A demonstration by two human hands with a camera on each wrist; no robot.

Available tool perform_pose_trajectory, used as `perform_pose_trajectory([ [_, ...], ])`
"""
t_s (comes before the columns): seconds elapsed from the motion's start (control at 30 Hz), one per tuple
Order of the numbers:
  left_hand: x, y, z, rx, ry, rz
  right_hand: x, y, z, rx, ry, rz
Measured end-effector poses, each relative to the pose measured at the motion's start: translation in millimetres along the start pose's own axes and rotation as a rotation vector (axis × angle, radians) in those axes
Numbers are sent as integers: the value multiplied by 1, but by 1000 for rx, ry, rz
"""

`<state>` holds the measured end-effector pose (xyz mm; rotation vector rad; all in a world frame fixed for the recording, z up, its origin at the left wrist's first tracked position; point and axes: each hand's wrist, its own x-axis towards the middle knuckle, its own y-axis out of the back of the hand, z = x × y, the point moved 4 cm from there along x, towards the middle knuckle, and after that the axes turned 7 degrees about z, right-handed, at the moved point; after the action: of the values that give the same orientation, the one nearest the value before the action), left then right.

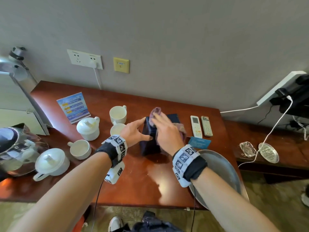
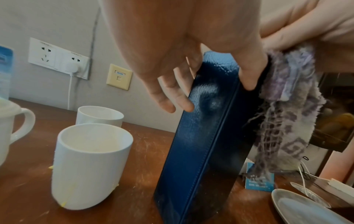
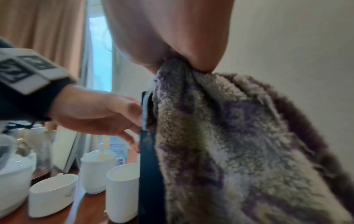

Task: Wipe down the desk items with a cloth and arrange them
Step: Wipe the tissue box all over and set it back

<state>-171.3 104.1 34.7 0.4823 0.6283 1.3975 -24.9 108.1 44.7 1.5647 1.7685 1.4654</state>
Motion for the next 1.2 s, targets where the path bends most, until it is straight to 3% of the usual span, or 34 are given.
perform_pose_trajectory([
  [0.1,0,0,-1,6,6,-1,-1,2,6,-1,44,-13],
  [0.27,4,-2,-5,-13,33,-10,-1,28,66,7,-153,69],
  [0.5,6,-4,-12,-36,48,-35,-35,40,59,113,-158,-9],
  [0.67,11,-15,-16,-115,38,-11,-2,36,59,40,-205,5],
  [0.9,13,-22,-22,-111,-55,34,-13,0,-5,47,72,-133],
  [0.97,14,-22,-23,-92,-47,33,-11,4,8,24,79,-119],
  [1.13,14,-23,-24,-114,-28,32,4,28,58,-48,-180,30],
  [1.2,15,-25,-26,-110,-23,32,-5,21,39,-23,-126,91],
])
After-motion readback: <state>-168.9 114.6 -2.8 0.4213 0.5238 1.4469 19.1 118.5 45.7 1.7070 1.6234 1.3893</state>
